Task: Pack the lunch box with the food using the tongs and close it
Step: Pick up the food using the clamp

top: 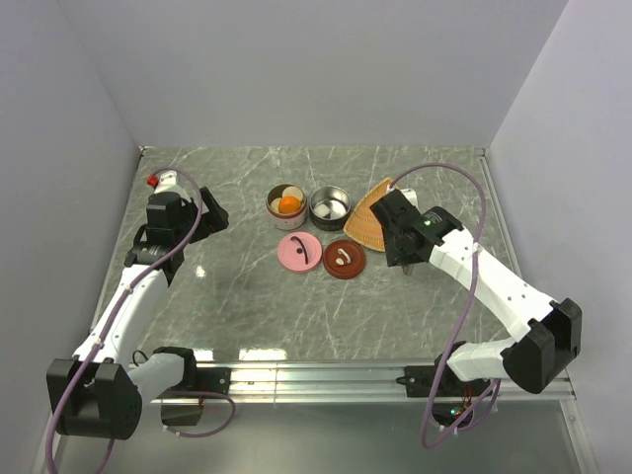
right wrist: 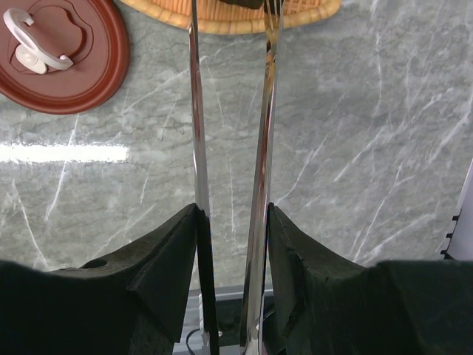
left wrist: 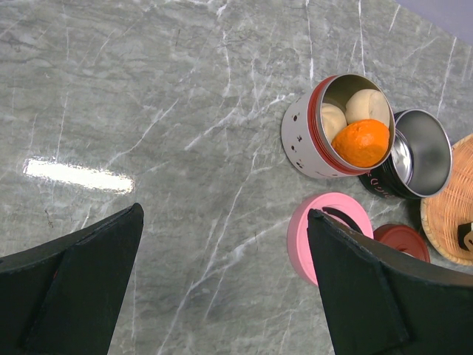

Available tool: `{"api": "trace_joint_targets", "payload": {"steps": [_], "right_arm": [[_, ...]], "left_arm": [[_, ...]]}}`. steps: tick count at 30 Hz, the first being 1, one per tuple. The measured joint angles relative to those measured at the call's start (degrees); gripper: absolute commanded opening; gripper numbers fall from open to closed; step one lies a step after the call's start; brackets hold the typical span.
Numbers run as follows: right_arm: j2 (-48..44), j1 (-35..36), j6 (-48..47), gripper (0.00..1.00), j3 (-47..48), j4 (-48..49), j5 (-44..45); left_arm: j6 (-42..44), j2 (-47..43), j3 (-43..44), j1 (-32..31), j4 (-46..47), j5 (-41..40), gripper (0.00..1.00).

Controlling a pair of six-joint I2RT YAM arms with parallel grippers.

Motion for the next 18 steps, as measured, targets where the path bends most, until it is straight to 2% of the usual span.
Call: {"api": "trace_joint_targets", "payload": {"steps": [5, 12, 18], "right_arm": [[1.3, -0.1, -0.3, 0.47, -0.1, 0.7, 0.2], [1.4, -0.1, -0.6, 0.29, -0.7, 0.4, 0.7], [1.4, -0.1, -0.6, 0.27, -0.1, -0.2, 0.7]], "left_arm": [[0.0, 0.0, 0.0, 0.0, 0.0, 0.0, 0.99], [0.0, -0.8, -0.8, 0.0, 0.0, 0.0, 1.00], [0.0, -0.9, -0.8, 0.0, 0.0, 0.0, 0.99]]}}
